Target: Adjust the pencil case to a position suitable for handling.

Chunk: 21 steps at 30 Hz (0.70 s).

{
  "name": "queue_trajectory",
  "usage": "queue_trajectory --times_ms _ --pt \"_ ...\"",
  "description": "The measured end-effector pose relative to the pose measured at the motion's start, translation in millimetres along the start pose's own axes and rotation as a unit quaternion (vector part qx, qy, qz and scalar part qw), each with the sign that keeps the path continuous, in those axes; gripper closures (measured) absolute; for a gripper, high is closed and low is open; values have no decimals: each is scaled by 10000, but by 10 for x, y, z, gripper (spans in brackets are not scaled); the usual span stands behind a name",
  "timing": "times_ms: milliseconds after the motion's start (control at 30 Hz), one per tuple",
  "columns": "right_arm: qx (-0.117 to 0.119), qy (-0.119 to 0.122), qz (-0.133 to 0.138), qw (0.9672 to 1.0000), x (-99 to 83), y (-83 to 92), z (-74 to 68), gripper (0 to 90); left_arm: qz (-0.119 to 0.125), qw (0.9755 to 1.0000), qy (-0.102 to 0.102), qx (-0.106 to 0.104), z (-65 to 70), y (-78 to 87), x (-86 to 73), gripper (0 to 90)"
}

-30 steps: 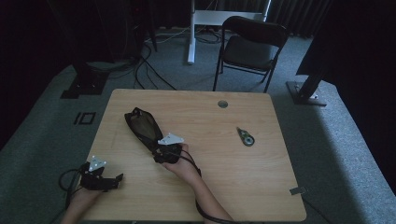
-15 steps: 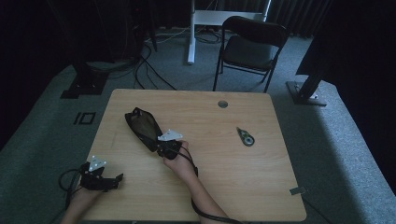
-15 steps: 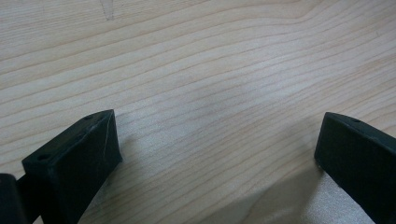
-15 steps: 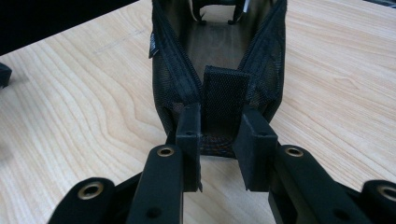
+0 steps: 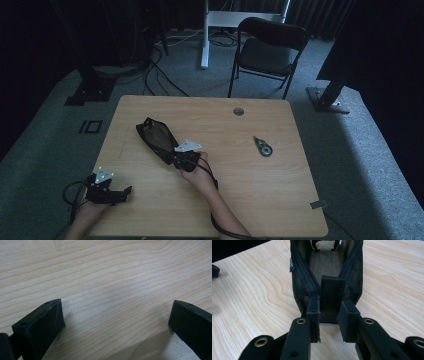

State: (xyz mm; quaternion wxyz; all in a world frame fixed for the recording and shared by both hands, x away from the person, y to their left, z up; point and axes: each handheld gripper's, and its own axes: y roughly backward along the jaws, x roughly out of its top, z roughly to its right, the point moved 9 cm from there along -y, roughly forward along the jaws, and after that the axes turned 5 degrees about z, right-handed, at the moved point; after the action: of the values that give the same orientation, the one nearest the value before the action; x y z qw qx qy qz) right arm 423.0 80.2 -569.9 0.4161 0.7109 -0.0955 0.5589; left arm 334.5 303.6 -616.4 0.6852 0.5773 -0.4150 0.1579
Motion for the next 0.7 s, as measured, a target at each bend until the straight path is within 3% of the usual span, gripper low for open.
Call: queue_trajectory --times_ms 233,533,700 --pt "-36 11 -24 10000 -72 135 71 727 -3 10000 -5 -1 -1 0 -1 1" --pt "-236 -201 63 9995 -199 382 271 728 -4 10000 -10 -2 -1 1 -2 1" --pt "-303 -175 26 9994 -287 543 363 728 -2 10000 -10 -1 -1 1 -2 1"
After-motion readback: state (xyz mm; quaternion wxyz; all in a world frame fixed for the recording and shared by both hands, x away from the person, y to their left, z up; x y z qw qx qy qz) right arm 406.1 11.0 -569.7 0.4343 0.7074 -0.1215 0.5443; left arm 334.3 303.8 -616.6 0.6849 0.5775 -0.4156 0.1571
